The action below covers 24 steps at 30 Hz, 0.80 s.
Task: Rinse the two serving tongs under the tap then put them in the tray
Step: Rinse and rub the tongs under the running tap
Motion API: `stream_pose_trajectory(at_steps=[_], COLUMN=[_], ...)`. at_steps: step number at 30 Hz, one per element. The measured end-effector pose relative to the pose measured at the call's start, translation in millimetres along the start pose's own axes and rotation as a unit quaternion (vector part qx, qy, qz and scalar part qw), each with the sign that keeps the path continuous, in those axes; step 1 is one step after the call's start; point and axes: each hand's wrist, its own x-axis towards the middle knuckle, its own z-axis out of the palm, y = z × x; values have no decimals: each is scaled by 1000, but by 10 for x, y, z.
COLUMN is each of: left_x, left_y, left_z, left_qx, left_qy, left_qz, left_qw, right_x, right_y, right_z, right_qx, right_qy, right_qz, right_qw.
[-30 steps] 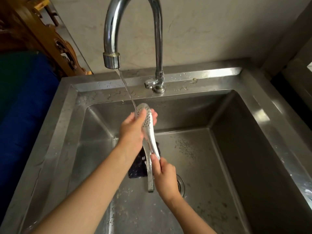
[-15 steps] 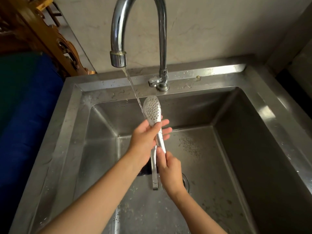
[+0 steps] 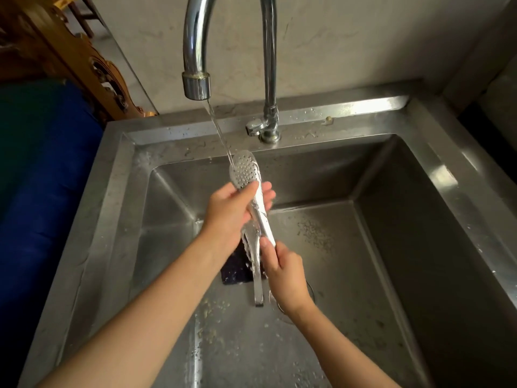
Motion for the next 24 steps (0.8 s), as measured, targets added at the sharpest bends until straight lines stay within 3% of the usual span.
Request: stream_pose_trajectory(at_steps=[6,12,17,24], left_x=[100,-23,169,-67], left_y=[221,118,459,124], left_z=[90,87,100,166], left_qx=[-79,5,-118,-7], left_qy=[27,-19,41,-16], left_qz=[22,4,37,11], left_qw=[996,1000,992,1000], right_x=[-25,-11,-155,67], right_y=[-24,-87,-33,-214], right_z=[-41,-89,-78,-111], right_qx=[9,5,-1,20], right_qy=[-23,-18,-53,-42], right_qz=[5,6,15,13], right_qw=[1000,1000,998,999])
